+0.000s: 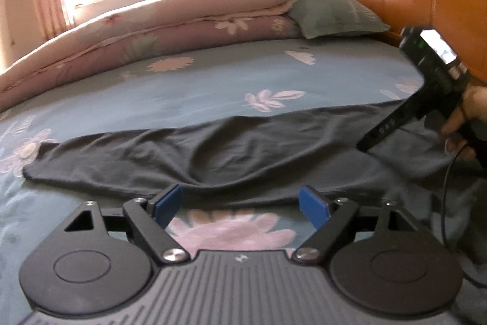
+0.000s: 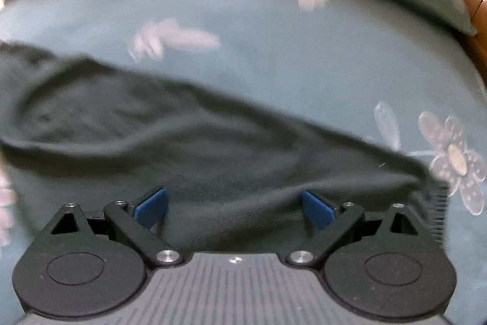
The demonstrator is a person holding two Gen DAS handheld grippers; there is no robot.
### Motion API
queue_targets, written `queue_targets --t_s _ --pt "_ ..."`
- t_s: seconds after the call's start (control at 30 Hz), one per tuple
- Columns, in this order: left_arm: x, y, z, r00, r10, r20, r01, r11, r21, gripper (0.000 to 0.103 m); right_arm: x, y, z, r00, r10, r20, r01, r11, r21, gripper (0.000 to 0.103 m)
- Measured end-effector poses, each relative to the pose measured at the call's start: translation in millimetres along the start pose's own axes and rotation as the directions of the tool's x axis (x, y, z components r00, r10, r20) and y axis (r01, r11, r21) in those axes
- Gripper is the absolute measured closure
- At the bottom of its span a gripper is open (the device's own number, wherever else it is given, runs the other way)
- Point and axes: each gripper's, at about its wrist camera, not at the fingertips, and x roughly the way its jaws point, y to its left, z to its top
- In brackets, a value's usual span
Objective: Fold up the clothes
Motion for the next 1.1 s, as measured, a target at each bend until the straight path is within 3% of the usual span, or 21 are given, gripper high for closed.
queue_targets --t_s 0.2,0.27,0.4,0.5,0.6,0.8,0.87,0.97,1.1 --pt "0 19 0 0.999 -0.024 0.025 0.026 0.997 -0.072 0.019 25 -18 40 1.0 0.001 0.028 -0.004 0.993 0.114 0.0" --pt "-4 25 -1 0.999 -0.029 0.036 0.032 0.995 -0.093 0.019 26 -17 51 1.0 0.0 0.002 0.0 0.993 0.121 0.0" --pt "-12 35 -5 0.998 -0.012 0.068 0.02 0.993 -0.116 0.015 5 8 56 0.999 0.04 -0.006 -0.04 0.995 0.088 0.0" --pt "-15 42 -7 0.997 0.009 0.079 0.001 0.992 -0.128 0.015 14 40 58 0.993 0.099 -0.069 -0.094 0.993 0.064 0.0" --pt "-19 51 -9 0.996 0.02 0.088 -0.007 0.989 -0.144 0.015 34 77 61 0.998 0.002 -0.057 -0.005 0.999 -0.044 0.0" --pt "-24 65 -9 0.996 0.038 0.085 -0.023 0.986 -0.162 0.015 50 79 100 1.0 -0.014 -0.009 0.014 0.999 0.045 0.0" --pt "-27 72 -11 0.995 0.046 0.089 -0.03 0.985 -0.171 0.015 35 87 100 0.999 0.042 -0.004 -0.042 0.999 0.023 0.0" --pt "-29 84 -16 0.994 0.071 0.082 -0.054 0.979 -0.199 0.014 7 104 93 0.981 0.194 0.0 -0.194 0.981 -0.006 0.0" --pt "-31 100 -23 0.993 0.095 0.069 -0.076 0.968 -0.24 0.014 8 146 87 0.913 0.402 -0.068 -0.404 0.914 -0.022 0.0"
